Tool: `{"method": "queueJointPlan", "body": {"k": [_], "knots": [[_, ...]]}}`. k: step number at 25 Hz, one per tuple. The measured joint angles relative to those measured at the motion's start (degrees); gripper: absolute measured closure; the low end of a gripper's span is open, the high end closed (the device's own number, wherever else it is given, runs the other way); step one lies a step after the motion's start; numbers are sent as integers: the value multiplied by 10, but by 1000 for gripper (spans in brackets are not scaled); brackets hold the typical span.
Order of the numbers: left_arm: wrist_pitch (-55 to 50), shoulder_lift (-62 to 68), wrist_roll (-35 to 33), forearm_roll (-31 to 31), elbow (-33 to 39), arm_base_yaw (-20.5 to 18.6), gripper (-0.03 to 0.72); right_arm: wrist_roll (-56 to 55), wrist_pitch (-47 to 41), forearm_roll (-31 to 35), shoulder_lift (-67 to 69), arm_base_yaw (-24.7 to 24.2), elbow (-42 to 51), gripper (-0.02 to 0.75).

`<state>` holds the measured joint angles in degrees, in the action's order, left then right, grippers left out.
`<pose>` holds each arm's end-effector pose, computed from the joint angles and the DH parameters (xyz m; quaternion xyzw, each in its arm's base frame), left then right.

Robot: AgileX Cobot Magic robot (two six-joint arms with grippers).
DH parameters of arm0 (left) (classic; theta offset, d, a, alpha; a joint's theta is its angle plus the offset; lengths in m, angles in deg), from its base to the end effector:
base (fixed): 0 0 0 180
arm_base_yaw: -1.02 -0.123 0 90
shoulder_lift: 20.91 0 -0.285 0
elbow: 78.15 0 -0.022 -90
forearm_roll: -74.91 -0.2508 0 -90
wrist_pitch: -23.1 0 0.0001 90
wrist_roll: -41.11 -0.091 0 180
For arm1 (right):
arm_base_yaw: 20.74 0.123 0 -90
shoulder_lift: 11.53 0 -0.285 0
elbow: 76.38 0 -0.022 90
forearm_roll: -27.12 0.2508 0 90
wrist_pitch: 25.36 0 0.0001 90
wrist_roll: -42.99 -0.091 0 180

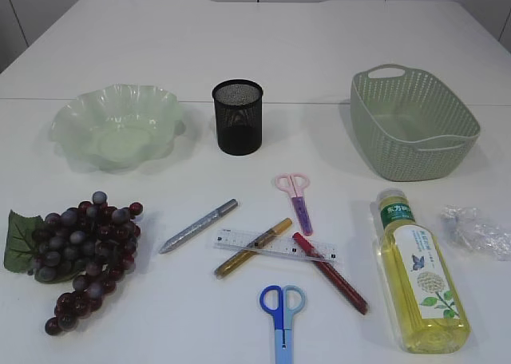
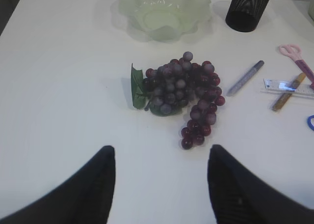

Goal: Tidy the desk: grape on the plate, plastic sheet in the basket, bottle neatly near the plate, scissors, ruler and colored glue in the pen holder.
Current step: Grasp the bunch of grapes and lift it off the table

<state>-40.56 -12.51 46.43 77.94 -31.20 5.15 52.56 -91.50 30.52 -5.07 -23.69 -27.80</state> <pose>-0.0090 -0.0037 0.2812 -0.0070 0.8613 -0.0681 0.5034 -0.0123 0.0056 0.2697 -0.0531 0.8691 -0.0242 0.4911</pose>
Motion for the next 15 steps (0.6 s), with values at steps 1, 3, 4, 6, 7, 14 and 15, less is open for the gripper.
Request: {"method": "queueJointPlan", "body": {"k": [1,3,4,6,7,14,15], "knots": [[0,0,0,0,0,0,253,0,0,0,0,0,0,173],[0,0,0,0,0,0,253,0,0,0,0,0,0,173],[0,0,0,0,0,0,253,0,0,0,0,0,0,173],[0,0,0,0,0,0,253,0,0,0,0,0,0,173],[0,0,0,0,0,0,253,0,0,0,0,0,0,173],[1,0,0,0,0,0,253,0,0,0,0,0,0,173],[1,0,0,0,0,0,253,0,0,0,0,0,0,173]]}}
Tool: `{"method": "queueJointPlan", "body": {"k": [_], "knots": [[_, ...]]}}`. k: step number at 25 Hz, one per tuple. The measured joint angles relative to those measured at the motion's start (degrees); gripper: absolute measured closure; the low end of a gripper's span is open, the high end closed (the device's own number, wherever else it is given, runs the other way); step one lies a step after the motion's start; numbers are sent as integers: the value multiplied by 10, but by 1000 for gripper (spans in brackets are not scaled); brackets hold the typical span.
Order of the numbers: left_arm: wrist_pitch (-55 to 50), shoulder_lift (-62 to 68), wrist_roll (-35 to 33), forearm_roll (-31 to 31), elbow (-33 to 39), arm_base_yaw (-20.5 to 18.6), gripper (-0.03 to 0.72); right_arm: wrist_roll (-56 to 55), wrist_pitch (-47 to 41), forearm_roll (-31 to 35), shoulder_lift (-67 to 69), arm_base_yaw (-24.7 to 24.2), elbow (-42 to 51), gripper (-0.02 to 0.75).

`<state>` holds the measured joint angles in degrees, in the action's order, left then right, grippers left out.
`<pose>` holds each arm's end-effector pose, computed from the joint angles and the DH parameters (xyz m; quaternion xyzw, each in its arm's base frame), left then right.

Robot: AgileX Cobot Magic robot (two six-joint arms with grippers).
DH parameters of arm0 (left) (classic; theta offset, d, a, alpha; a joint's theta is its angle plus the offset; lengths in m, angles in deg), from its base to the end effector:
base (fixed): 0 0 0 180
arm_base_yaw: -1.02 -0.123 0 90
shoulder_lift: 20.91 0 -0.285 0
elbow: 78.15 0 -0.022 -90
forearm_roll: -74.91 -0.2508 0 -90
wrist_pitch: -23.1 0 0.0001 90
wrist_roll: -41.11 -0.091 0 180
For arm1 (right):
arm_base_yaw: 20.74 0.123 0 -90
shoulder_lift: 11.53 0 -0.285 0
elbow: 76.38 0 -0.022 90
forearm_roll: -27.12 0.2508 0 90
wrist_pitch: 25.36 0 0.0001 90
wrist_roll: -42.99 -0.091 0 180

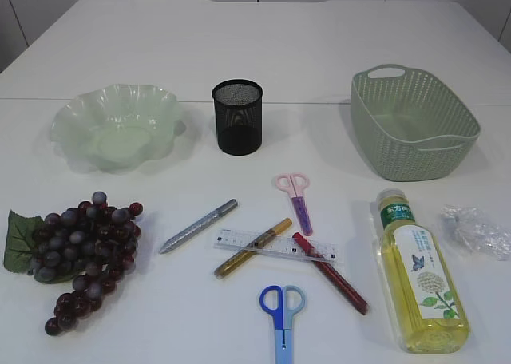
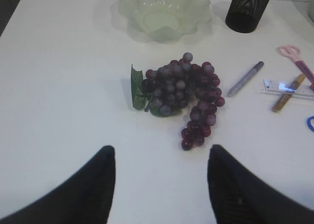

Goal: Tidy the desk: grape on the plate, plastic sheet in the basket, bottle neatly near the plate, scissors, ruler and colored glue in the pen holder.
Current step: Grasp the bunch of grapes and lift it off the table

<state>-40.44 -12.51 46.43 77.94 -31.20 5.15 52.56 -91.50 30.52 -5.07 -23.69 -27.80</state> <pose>-0.0089 -0.0037 0.2814 -0.0071 0.8608 -0.0681 0.5043 -0.0123 0.0056 0.2697 -0.0531 0.8691 -0.0242 0.4911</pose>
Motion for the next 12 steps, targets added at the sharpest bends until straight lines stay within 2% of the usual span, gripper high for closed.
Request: {"method": "queueJointPlan", "body": {"k": [12], "knots": [[3,0,0,0,0,0,253,0,0,0,0,0,0,173]]}}
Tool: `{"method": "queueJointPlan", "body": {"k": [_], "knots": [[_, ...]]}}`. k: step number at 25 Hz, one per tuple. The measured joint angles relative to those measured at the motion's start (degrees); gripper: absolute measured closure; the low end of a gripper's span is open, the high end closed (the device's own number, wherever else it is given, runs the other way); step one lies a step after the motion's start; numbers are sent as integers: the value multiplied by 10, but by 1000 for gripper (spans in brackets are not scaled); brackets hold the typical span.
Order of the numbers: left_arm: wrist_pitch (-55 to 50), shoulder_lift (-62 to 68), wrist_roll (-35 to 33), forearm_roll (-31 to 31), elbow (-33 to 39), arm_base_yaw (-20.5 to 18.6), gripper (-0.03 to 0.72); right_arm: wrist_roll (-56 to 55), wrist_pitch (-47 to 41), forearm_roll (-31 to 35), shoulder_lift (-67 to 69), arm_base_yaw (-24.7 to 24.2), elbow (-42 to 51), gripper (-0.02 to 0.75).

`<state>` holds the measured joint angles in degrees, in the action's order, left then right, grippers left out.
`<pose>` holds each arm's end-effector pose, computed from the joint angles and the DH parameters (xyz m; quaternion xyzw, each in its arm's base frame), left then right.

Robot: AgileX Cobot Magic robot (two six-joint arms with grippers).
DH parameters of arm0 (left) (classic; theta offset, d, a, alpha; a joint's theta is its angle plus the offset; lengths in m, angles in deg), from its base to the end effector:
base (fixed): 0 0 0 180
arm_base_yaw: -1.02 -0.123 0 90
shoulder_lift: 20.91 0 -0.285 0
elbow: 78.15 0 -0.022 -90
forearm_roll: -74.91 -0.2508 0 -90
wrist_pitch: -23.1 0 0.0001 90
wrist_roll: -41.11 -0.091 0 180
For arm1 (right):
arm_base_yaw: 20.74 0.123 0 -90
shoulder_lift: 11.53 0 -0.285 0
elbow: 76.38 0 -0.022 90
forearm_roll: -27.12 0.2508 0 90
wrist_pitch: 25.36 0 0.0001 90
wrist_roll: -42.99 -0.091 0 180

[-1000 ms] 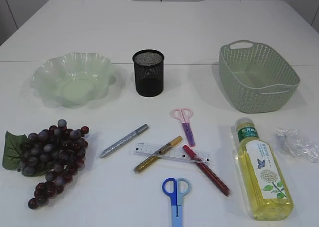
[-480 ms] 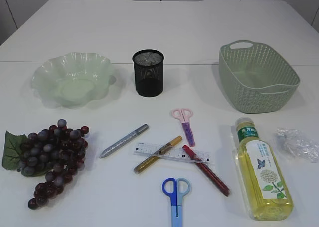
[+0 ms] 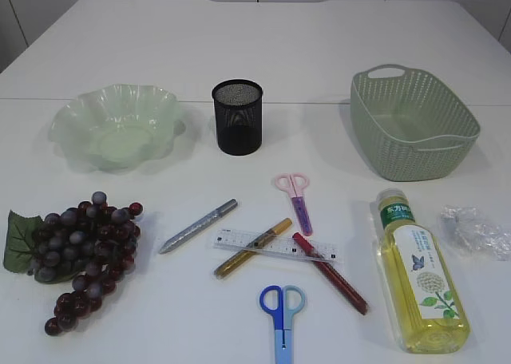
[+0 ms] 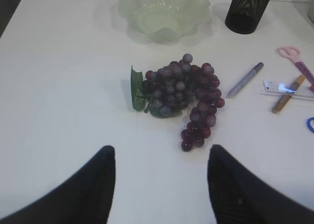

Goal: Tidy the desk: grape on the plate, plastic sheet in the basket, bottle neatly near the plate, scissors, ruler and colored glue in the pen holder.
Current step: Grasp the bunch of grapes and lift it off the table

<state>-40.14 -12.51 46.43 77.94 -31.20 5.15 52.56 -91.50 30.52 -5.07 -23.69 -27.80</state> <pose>-0.0086 -0.0037 0.2818 -0.0071 0.8595 -0.0683 0.5065 -0.0123 0.0056 0.2697 -0.0531 0.8691 -0.0242 0.4911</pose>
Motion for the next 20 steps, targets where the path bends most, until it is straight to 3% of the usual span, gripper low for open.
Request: {"method": "queueJointPlan", "body": {"k": [14,20], "knots": [[10,9,0,26,0,0,253,-18,1,0,0,0,0,173],[55,113,0,48,-5,0,253,-57,25,0,25,0,-25,173]]}}
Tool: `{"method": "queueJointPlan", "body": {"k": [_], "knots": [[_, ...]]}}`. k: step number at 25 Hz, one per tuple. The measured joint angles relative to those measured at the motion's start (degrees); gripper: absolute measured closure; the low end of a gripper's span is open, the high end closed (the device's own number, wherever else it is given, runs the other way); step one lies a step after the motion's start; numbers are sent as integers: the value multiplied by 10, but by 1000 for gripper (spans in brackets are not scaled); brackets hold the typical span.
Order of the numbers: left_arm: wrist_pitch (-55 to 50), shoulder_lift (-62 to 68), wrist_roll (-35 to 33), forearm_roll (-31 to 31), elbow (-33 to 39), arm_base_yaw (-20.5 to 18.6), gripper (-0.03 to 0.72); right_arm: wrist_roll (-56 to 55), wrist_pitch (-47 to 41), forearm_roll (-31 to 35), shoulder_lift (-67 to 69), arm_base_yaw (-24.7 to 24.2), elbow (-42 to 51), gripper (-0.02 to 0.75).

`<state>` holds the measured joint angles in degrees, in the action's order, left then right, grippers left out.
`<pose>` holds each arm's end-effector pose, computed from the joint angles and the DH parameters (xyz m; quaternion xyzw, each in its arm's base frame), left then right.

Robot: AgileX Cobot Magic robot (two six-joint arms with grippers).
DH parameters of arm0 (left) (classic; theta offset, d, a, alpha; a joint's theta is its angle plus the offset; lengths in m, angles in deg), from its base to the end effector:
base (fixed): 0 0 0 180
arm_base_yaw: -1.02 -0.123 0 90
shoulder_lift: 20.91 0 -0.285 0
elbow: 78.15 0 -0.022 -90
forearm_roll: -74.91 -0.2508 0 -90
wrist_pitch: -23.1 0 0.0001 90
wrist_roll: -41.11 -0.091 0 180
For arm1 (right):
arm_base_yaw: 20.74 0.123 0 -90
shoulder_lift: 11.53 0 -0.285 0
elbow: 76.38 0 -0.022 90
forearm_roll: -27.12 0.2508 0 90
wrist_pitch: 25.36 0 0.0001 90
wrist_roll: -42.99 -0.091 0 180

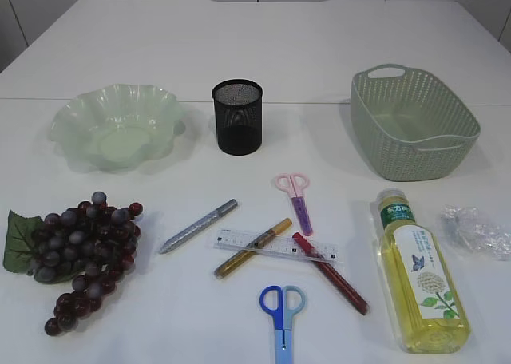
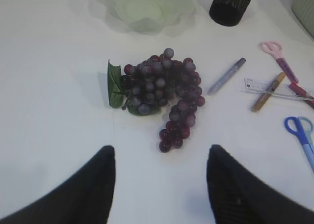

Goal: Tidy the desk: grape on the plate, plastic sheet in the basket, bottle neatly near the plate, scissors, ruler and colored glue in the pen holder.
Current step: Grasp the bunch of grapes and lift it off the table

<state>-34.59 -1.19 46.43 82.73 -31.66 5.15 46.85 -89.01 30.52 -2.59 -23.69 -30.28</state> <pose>0.0267 -0.0124 0.2903 -0.0142 0.8804 -0.1064 0.4620 -0.0086 0.0053 0.2854 -0.0091 0.8598 -0.0007 0.5105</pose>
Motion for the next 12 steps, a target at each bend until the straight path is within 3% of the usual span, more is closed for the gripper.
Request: {"method": "queueJointPlan", "body": {"k": [7,12], "knots": [[104,179,0,10,0,0,258,-11,56,0,163,0,-41,173],[169,274,0,23,0,11,337,-42,94,8,290,0,-46,174]]}}
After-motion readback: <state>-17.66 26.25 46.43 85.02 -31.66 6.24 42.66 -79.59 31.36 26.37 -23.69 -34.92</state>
